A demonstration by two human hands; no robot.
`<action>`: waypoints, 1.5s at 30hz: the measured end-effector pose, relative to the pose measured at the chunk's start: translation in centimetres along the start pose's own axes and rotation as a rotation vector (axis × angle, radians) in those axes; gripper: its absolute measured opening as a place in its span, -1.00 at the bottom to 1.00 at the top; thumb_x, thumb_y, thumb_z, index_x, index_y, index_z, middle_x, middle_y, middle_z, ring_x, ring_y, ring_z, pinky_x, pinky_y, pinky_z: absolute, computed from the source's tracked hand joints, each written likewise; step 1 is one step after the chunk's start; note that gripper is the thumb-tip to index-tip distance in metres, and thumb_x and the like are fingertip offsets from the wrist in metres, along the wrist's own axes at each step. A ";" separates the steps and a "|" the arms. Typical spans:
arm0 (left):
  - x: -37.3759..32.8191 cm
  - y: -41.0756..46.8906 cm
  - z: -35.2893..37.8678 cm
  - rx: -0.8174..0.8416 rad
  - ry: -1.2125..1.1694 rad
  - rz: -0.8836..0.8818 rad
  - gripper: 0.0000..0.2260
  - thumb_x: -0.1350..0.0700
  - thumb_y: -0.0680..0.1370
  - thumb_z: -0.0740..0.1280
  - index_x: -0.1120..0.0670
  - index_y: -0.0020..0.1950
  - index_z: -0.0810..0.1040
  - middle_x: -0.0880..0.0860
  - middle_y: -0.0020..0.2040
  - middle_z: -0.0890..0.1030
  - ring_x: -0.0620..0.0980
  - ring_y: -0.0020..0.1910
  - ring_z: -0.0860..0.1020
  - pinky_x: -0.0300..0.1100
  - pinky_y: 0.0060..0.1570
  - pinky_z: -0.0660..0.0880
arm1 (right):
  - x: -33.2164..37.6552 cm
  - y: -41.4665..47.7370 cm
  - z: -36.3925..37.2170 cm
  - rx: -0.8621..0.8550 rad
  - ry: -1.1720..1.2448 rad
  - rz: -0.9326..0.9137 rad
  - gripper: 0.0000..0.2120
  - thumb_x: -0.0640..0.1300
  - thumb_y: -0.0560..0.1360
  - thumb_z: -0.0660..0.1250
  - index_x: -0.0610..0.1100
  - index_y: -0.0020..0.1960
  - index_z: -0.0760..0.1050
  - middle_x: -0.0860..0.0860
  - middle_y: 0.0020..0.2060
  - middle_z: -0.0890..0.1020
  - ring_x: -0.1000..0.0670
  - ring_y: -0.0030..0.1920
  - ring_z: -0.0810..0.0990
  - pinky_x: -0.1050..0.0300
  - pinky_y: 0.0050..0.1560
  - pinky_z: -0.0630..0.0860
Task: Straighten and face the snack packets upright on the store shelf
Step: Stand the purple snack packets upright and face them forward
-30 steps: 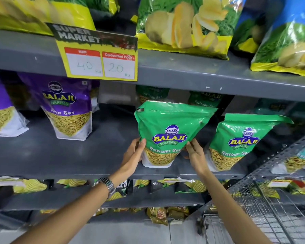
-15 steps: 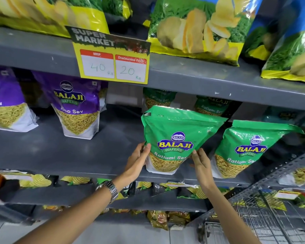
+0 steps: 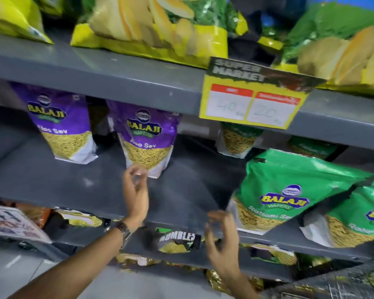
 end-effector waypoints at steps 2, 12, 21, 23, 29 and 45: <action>0.0 4.0 -3.2 -0.091 0.005 0.011 -0.78 0.24 0.55 0.24 0.12 0.20 0.38 0.15 0.16 0.46 0.02 0.13 0.44 -0.39 0.07 0.37 | -0.1 3.6 3.1 -0.032 0.079 0.138 -0.85 -0.07 0.46 0.23 0.09 0.02 0.43 0.17 -0.07 0.55 0.12 -0.05 0.57 0.01 0.00 0.50; 3.3 16.0 -2.0 0.349 0.012 -0.417 -0.52 -0.17 0.58 0.04 0.01 0.45 0.23 0.00 0.44 0.35 0.01 0.39 0.34 0.01 0.32 0.34 | -0.6 16.7 15.9 -0.029 0.636 0.614 -0.64 -0.42 0.51 0.10 -0.29 0.28 0.38 -0.03 0.00 0.53 0.09 -0.09 0.49 0.25 0.00 0.47; 2.9 13.2 -1.9 0.572 0.066 -0.363 -0.78 -0.16 0.58 0.07 -0.19 0.12 0.44 -0.02 0.26 0.52 -0.03 0.23 0.50 -0.06 0.12 0.49 | -0.2 14.7 16.4 -0.056 0.623 0.593 -0.83 -0.18 0.59 0.13 -0.03 -0.05 0.48 0.09 -0.16 0.61 0.26 -0.28 0.62 0.43 -0.30 0.51; 2.7 12.3 -2.6 0.592 0.075 -0.336 -0.78 -0.16 0.57 0.08 -0.21 0.08 0.47 -0.01 0.23 0.55 -0.05 0.20 0.52 -0.06 0.10 0.52 | -0.1 13.7 16.3 -0.046 0.614 0.571 -0.84 -0.16 0.59 0.13 -0.02 0.02 0.48 0.10 -0.11 0.61 0.26 -0.23 0.62 0.42 -0.23 0.52; 2.4 9.3 -4.8 0.609 0.092 -0.339 -0.80 -0.19 0.54 0.13 -0.22 0.01 0.51 -0.05 0.11 0.61 -0.19 0.06 0.58 -0.10 0.04 0.56 | 1.0 9.6 15.0 -0.027 0.573 0.515 -0.82 -0.11 0.59 0.15 0.03 0.04 0.52 0.23 -0.14 0.70 0.24 -0.11 0.64 0.38 -0.14 0.55; 1.4 5.5 -7.3 0.680 0.114 -0.348 -0.72 -0.12 0.55 0.14 0.03 0.09 0.48 0.06 0.12 0.60 -0.10 0.10 0.58 -0.06 0.06 0.58 | 3.5 5.1 13.5 -0.035 0.533 0.469 -0.80 -0.11 0.60 0.12 0.02 0.07 0.50 0.21 -0.13 0.70 0.25 -0.13 0.64 0.44 -0.19 0.52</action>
Point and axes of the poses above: each hand's wrist, its own y-axis towards the middle knuckle, its own z-axis out of the palm, x = y × z, the point moved 9 cm from there along y, towards the middle knuckle
